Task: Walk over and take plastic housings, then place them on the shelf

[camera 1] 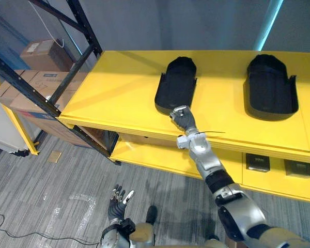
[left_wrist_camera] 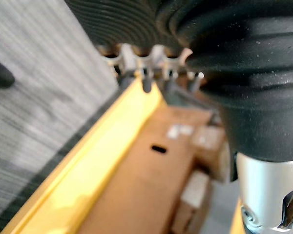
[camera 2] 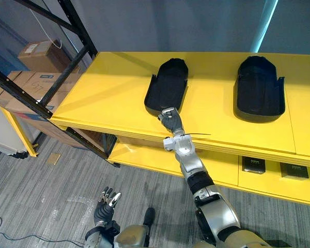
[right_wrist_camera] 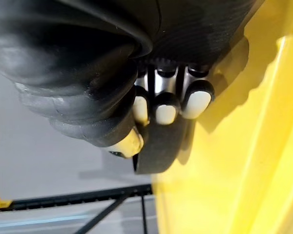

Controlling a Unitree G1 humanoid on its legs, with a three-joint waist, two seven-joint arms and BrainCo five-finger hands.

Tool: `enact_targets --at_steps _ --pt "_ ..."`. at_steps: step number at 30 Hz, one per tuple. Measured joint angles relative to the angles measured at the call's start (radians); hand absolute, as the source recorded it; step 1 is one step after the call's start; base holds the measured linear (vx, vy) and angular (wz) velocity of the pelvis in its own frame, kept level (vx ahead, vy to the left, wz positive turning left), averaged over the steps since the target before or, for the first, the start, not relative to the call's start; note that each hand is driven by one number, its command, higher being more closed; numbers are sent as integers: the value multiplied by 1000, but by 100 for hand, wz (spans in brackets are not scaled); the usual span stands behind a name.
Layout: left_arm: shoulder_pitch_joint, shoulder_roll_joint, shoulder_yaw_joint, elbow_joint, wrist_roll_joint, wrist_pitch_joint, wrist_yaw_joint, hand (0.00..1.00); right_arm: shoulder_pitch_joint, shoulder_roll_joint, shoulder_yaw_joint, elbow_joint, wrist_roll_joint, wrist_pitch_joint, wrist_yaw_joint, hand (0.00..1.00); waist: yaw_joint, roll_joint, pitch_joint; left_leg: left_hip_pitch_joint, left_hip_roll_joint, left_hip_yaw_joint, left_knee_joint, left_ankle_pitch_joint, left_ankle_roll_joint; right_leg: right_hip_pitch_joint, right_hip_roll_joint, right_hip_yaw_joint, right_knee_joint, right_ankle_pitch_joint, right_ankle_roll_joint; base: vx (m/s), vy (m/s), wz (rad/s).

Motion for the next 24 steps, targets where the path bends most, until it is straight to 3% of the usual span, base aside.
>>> enact_targets --at_steps 10,21,22,24 --pt "-3 -2 -24 -5 -2 -16 73 0 -116 5 0 75 -38 16 -101 100 14 27 42 -22 -10 2 1 43 -5 -31 -15 -1 29 -20 -15 -35 -10 3" --pt "-3 -2 -25 -5 -27 -23 61 0 -124 10 -2 73 -37 34 -124 100 29 12 52 -31 -16 5 0 59 -8 -49 -25 0 43 -19 -13 -47 -8 1" --pt "-3 -2 -25 -4 -27 -23 58 0 -123 10 -4 70 -37 32 -130 0 27 9 54 -31 -16 6 0 59 -8 -50 -25 3 42 -17 -14 -38 -9 -4" --pt "-4 -2 -24 -3 -24 -23 53 0 -100 12 -4 15 -36 22 -142 0 26 5 56 -32 -14 9 -1 59 -9 -50 -21 10 31 -11 -12 -33 -8 -10"
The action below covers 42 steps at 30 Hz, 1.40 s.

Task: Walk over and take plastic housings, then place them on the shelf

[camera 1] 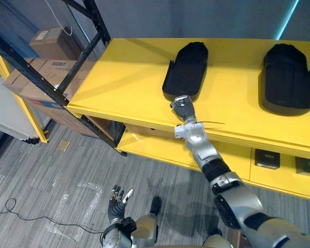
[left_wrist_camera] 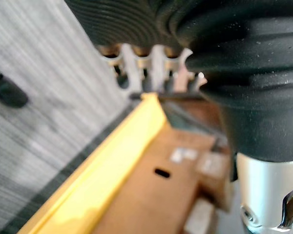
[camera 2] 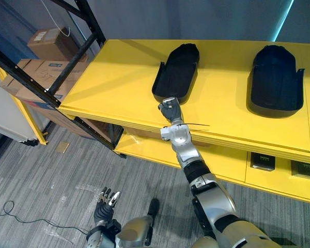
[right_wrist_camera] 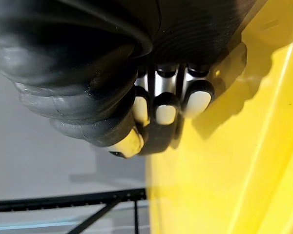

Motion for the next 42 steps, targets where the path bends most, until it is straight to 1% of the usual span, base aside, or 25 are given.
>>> enact_targets --at_steps 3,6,7,8,9,10,11,13,14,15,18,21,23,24,27,28,29,32,33,34,36,37,38,39,42 --pt "-1 2 13 2 13 -6 -29 0 111 16 20 -262 -2 -36 10 0 -10 -11 3 1 18 38 -1 -12 -4 1 28 35 -64 43 -1 -12 -8 -38" --pt "-5 0 68 1 46 -36 -47 0 302 31 44 -535 -4 -67 46 0 -47 -53 -15 22 41 135 -1 -44 6 2 61 104 -155 112 0 28 1 -70" --pt "-7 0 72 1 47 -37 -48 0 323 30 44 -559 -6 -67 49 0 -52 -59 -19 26 42 145 -1 -48 7 1 62 112 -161 116 1 57 4 -94" --pt "-13 2 88 0 48 -42 -49 0 426 19 38 -670 -28 -66 59 0 -80 -84 -37 44 43 193 -1 -62 6 1 73 154 -190 138 1 40 5 -74" --pt "-18 2 89 0 49 -43 -49 0 466 11 31 -709 -37 -66 63 0 -91 -92 -45 51 47 215 -1 -71 4 1 76 171 -202 147 2 64 8 -102" --pt "-34 10 88 0 78 -42 -47 0 546 -7 2 -771 -47 -66 68 0 -114 -112 -66 59 50 249 -1 -80 6 -3 84 206 -228 168 1 55 -3 -91" --pt "-58 21 88 -1 92 -41 -40 0 611 -27 -44 -804 -53 -65 72 0 -137 -130 -81 71 57 287 -1 -90 2 -5 91 237 -252 187 -1 50 -7 -101" --pt "-100 34 87 -2 119 -34 -25 0 699 -58 -141 -824 -85 -56 70 0 -158 -149 -98 92 65 342 -1 -102 -2 -15 102 289 -270 204 -2 25 -14 -80" --pt "-111 37 87 -4 125 -31 -20 0 726 -68 -175 -826 -85 -54 70 0 -168 -152 -105 96 67 356 -1 -104 -2 -18 106 303 -273 210 -2 25 -13 -83" --pt "-137 39 89 -13 130 -24 -8 0 784 -87 -262 -827 -78 -52 68 0 -194 -156 -109 118 74 396 -1 -113 -8 -18 117 339 -284 225 -5 28 -10 -71" --pt "-166 39 92 -33 162 -11 12 0 903 -124 -419 -856 -44 -51 69 0 -236 -148 -130 144 89 466 0 -131 -16 -34 137 399 -300 242 -4 26 -14 -74" --pt "-176 37 108 -51 159 15 13 0 993 -126 -501 -893 9 -52 69 0 -267 -141 -141 161 108 524 2 -141 -27 -54 163 446 -300 253 -9 42 -35 -59" --pt "-169 32 117 -53 150 24 32 0 1080 -105 -547 -910 66 -65 72 0 -303 -140 -142 180 130 569 22 -157 -38 -55 186 479 -300 255 -9 30 -53 -57" --pt "-165 32 118 -57 148 26 37 0 1100 -94 -558 -912 83 -68 74 0 -306 -139 -144 183 135 578 25 -161 -42 -58 192 486 -300 255 -9 12 -64 -53" --pt "-162 29 116 -93 141 46 56 0 1181 -32 -572 -926 118 -112 111 0 -320 -139 -150 185 154 628 57 -178 -47 -77 209 515 -301 261 -8 -16 -57 -47" --pt "-162 28 109 -98 141 46 59 0 1198 -17 -554 -943 118 -134 124 0 -334 -133 -154 186 156 635 57 -178 -47 -82 212 515 -305 263 -10 -49 -39 -30" --pt "-164 28 107 -108 142 49 60 0 1201 -9 -528 -952 117 -159 139 0 -335 -130 -156 194 160 654 58 -182 -48 -85 219 529 -309 267 -15 -50 -31 -31" --pt "-173 26 82 -133 145 63 59 0 1182 -12 -467 -953 117 -184 156 0 -325 -126 -163 191 169 634 97 -224 -42 -91 233 547 -309 271 -24 -53 -25 -28" --pt "-171 25 79 -138 146 68 60 0 1173 -12 -456 -953 118 -184 160 0 -318 -126 -167 185 160 596 107 -248 -37 -95 237 560 -309 273 -27 -59 4 -60" --pt "-159 21 82 -147 147 70 62 0 1162 -13 -431 -953 124 -184 175 0 -297 -122 -180 154 125 469 143 -318 -10 -107 245 595 -308 279 -52 -25 44 -77" --pt "-119 17 95 -187 146 72 77 0 1120 -27 -372 -935 136 -186 189 0 -260 -104 -190 101 65 222 250 -425 57 -114 267 652 -300 285 -67 8 99 -98" --pt "-103 16 106 -205 143 72 84 0 1100 -33 -348 -909 134 -189 192 0 -245 -97 -194 86 55 162 295 -441 81 -118 276 677 -300 291 -67 57 109 -82" --pt "-96 13 118 -215 141 72 86 0 1081 -38 -334 -887 128 -191 192 0 -241 -97 -194 85 48 129 317 -443 84 -120 278 696 -300 296 -63 71 81 -82" --pt "-81 0 128 -229 125 72 90 0 1039 -44 -303 -835 114 -190 184 0 -223 -91 -193 80 39 101 342 -448 83 -121 280 725 -300 308 -53 62 71 -57" --pt "-87 -13 109 -243 115 60 73 0 1026 -34 -264 -826 85 -190 142 0 -208 -83 -194 71 40 109 362 -486 77 -132 280 723 -299 316 -41 -1 99 -14"
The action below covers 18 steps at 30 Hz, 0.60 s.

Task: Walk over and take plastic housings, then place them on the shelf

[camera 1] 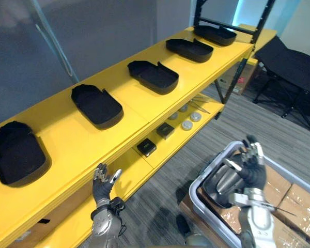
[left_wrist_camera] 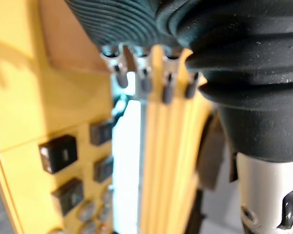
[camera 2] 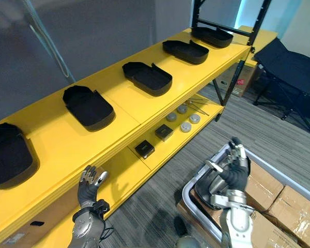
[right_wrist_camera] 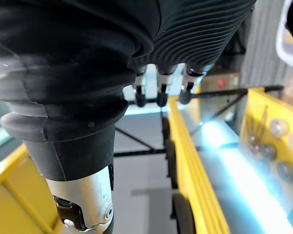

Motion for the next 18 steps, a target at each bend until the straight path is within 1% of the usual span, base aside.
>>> enact_targets --at_steps 1,2,3,5,6,7,9,10,11,12,13,14,15,16,17,18 --pt "-3 0 -7 -2 0 -5 -4 0 0 3 8 -1 -9 0 -11 0 6 -3 2 -1 0 1 1 -6 -4 -2 0 0 2 2 2 -51 84 -12" --pt "-11 -2 -27 -5 3 -16 -15 0 6 12 27 -1 -21 7 -31 0 17 -15 9 -2 -3 6 7 -13 -4 -8 0 -2 15 2 3 -116 74 -13" --pt "-11 -6 -36 -19 12 -18 -25 0 17 26 44 -4 -29 15 -47 0 19 -26 16 -4 -4 9 26 -22 -1 -9 0 -11 30 1 3 -87 45 -13" --pt "-16 -6 -59 -37 37 -24 -36 0 53 50 51 -25 -28 18 -75 0 18 -36 22 -16 -5 11 71 -39 3 -18 2 -28 57 0 3 -101 48 -12" --pt "-20 -5 -70 -44 39 -26 -43 0 70 55 50 -36 -28 18 -80 0 19 -39 25 -21 -5 15 87 -45 3 -26 4 -28 72 0 3 -140 77 -27" --pt "-29 -4 -86 -53 39 -27 -61 0 99 59 50 -45 -27 17 -81 0 17 -47 41 -20 -4 26 119 -56 3 -32 6 -28 100 2 5 -167 85 -41" --pt "-42 -2 -119 -56 39 -23 -65 0 149 66 51 -57 -26 15 -78 0 16 -70 58 -17 5 71 168 -75 8 -32 7 -62 109 8 21 -199 41 -59" --pt "-45 -1 -131 -59 45 -16 -60 0 169 68 53 -75 -23 15 -69 0 17 -83 78 -12 8 108 182 -77 9 -34 -25 -160 100 -43 28 -274 -22 -81" --pt "-40 6 -140 -59 48 -12 -48 0 171 67 64 -79 -1 8 -56 0 14 -71 82 -9 32 140 174 -66 15 -65 -46 -250 135 -89 37 -261 -42 -88" --pt "-39 8 -140 -63 48 -12 -41 0 168 67 68 -79 17 6 -47 0 17 -76 80 -3 42 166 166 -58 14 -84 -51 -302 169 -91 28 -180 -71 -103" --pt "-39 7 -136 -70 48 -8 -19 0 158 67 82 -78 62 3 -30 0 31 -76 78 12 69 216 147 -41 4 -115 -65 -395 266 -104 6 -114 -149 -103" --pt "-41 8 -135 -72 48 -2 -9 0 148 68 98 -71 95 -6 -24 0 43 -71 75 25 93 245 122 -19 -8 -128 -100 -468 384 -136 -38 -96 -168 -91" --pt "-40 9 -134 -72 48 4 -6 0 139 68 110 -58 111 -14 -24 0 46 -69 75 32 104 253 107 -7 -16 -127 -126 -490 444 -156 -64 -60 -164 -58" --pt "-35 10 -131 -71 48 15 0 0 117 71 130 -24 122 -27 -29 0 50 -69 73 48 118 267 84 14 -27 -123 -174 -515 525 -183 -102 25 -182 -47" --pt "-23 10 -126 -70 48 27 4 0 81 76 161 30 141 -35 -34 0 57 -71 72 55 136 280 69 31 -49 -102 -244 -528 592 -193 -121 58 -282 -49" --pt "-8 12 -117 -68 49 29 3 0 53 86 195 90 151 -36 -35 0 61 -88 61 45 141 281 66 41 -69 -69 -318 -530 601 -152 -131 70 -322 -46"
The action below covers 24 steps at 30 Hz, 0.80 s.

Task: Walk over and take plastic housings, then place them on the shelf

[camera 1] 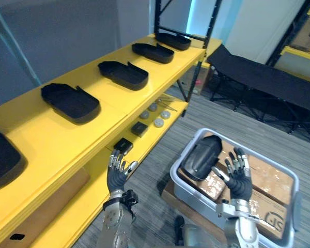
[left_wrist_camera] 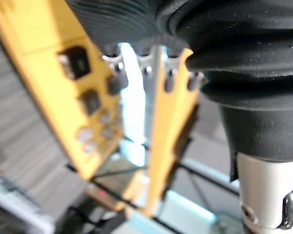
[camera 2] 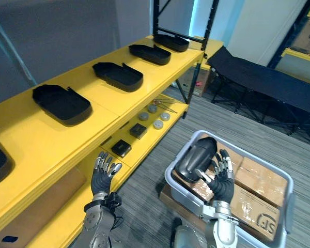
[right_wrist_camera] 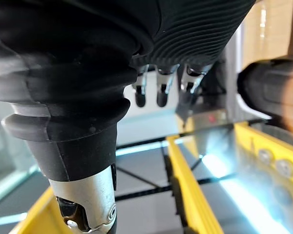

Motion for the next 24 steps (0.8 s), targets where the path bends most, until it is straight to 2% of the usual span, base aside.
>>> enact_targets --at_steps 1,2,3,4,5,6,8,9,10,12,13,14,15,16,17,18,19,20,21,22,23,24 --pt "3 2 6 5 0 1 0 0 -11 7 11 29 -2 0 0 0 2 -15 -10 -8 0 -1 -6 3 -11 6 -1 4 -29 2 40 -12 -353 -39" --pt "-3 6 12 37 0 3 -3 0 -28 12 25 71 -3 0 -4 0 12 2 -15 -12 3 -22 -42 7 -16 11 32 -20 -81 -9 55 -6 -259 -73" --pt "10 1 9 57 -2 7 -10 0 -54 6 26 100 -31 1 -13 0 28 26 -29 -23 -29 -67 -91 14 -7 11 74 -15 -200 5 74 -7 -197 -88" --pt "14 3 10 57 -2 7 -19 0 -64 8 25 107 -50 1 -20 0 33 42 -38 -26 -13 -64 -112 26 -11 10 92 -11 -249 17 91 26 -200 -106" --pt "10 8 14 62 -5 6 -33 0 -75 10 25 104 -81 2 -26 0 28 49 -44 -26 11 -29 -135 46 -36 24 124 -5 -342 28 111 -12 -249 -84" --pt "-8 17 24 82 -21 5 -44 0 -73 7 32 100 -90 12 -38 0 20 49 -40 -20 36 -4 -132 61 -63 29 153 -19 -370 22 123 -28 -273 -64" --pt "-34 14 21 123 -55 7 -62 0 -64 -10 43 98 -104 51 -48 0 2 60 -37 9 83 19 -144 86 -87 36 204 -32 -368 14 129 -35 -202 -39" --pt "-53 10 11 147 -60 6 -63 0 -63 -26 41 96 -107 73 -40 0 -4 56 -31 33 100 45 -166 110 -92 22 203 -82 -352 -15 108 -62 -162 -41" --pt "-64 10 1 162 -62 6 -57 0 -64 -30 38 92 -107 89 -33 0 -8 49 -30 41 102 58 -176 121 -85 12 198 -117 -337 -19 103 -72 -144 -50" --pt "-96 8 -25 201 -76 0 -41 0 -70 -45 23 82 -107 117 -8 0 -22 42 -27 28 105 75 -179 150 -46 -30 193 -128 -301 -27 89 -45 -138 -35" --pt "-120 5 -42 220 -105 -9 -21 0 -74 -52 12 75 -108 131 17 0 -43 37 -12 14 99 75 -167 176 -21 -51 184 -127 -289 -31 83 -51 -153 -23" --pt "-131 -2 -42 229 -122 -18 -7 0 -77 -62 2 74 -112 140 36 0 -51 37 1 -4 98 73 -137 191 2 -55 183 -128 -292 -32 82 -35 -169 -45" --pt "-139 -10 -47 234 -137 -35 12 0 -73 -79 -6 74 -121 157 54 0 -53 42 15 -56 110 58 -32 212 32 -52 179 -125 -320 -24 70 7 -108 -41" --pt "-137 -10 -53 233 -142 -45 15 0 -72 -85 -7 74 -121 161 55 0 -57 44 28 -87 119 32 32 220 41 -35 181 -119 -343 -12 59 38 -56 -38" --pt "-133 -5 -63 232 -141 -53 15 0 -69 -96 -10 74 -119 163 56 0 -61 37 52 -133 96 -57 99 174 1 -1 184 -95 -392 18 56 27 -12 -24" --pt "-125 -4 -66 232 -136 -59 16 0 -71 -106 -12 74 -118 163 56 0 -57 38 54 -138 73 -88 93 145 -15 9 183 -86 -413 23 57 32 8 -43" --pt "-108 -3 -72 225 -128 -73 16 0 -80 -115 -18 74 -118 156 53 0 -54 43 53 -155 30 -132 56 112 -18 21 180 -77 -450 27 57 53 59 -47" --pt "-88 -3 -78 213 -128 -82 13 0 -88 -116 -19 74 -118 150 46 0 -55 42 54 -174 -2 -158 0 106 -16 35 175 -77 -485 41 63 53 59 -39" --pt "-74 -3 -81 209 -126 -84 9 0 -90 -116 -18 76 -118 145 44 0 -53 39 56 -174 -16 -166 -39 108 -18 43 170 -77 -501 58 67 62 89 -28" --pt "-59 -1 -92 209 -117 -84 -3 0 -98 -119 -17 91 -117 125 43 0 -48 42 57 -166 -37 -180 -130 129 -22 53 169 -74 -524 87 88 33 185 -41" --pt "-45 1 -102 207 -108 -83 -21 0 -127 -125 -17 117 -119 116 39 0 -43 61 62 -153 -50 -181 -173 188 -36 62 171 -65 -545 104 105 81 277 -63" --pt "-28 9 -106 199 -75 -79 -39 0 -167 -118 -15 158 -120 116 24 0 -34 39 76 -135 -75 -148 -173 180 -21 80 157 -47 -586 114 117 80 261 -57"
